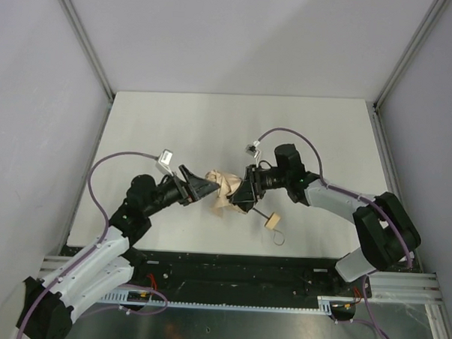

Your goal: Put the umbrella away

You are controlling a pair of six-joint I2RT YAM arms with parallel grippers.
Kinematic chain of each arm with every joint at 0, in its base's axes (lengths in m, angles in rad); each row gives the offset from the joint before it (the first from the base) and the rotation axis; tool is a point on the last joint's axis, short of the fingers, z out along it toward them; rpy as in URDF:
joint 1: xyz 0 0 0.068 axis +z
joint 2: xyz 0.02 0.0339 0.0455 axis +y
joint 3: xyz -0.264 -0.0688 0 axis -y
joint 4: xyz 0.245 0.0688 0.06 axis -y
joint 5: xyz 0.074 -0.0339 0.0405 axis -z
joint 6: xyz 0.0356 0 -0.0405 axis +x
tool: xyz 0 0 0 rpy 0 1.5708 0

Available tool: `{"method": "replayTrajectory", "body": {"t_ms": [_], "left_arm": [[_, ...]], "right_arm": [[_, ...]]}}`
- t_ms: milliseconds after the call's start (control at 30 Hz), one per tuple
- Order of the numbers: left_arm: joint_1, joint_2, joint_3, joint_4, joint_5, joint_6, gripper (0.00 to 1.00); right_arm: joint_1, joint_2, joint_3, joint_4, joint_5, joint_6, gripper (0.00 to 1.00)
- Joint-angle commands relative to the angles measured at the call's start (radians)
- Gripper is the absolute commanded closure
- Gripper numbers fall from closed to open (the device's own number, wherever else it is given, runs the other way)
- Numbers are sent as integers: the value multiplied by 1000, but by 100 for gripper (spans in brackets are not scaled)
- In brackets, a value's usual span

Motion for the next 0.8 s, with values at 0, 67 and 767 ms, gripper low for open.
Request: {"method": "replayTrajectory", "body": {"t_ms": [0, 67, 767], "left_arm": [[-30, 22, -12, 140, -76, -101, 1], [-31, 40, -21, 131, -68, -126, 1], [-27, -113, -52, -19, -115, -17, 2]], "right_arm": [[14, -77, 52, -14, 129, -53, 100], [11, -98, 81, -90, 237, -117, 100], [208, -40, 438, -392, 1591, -868, 100]]}}
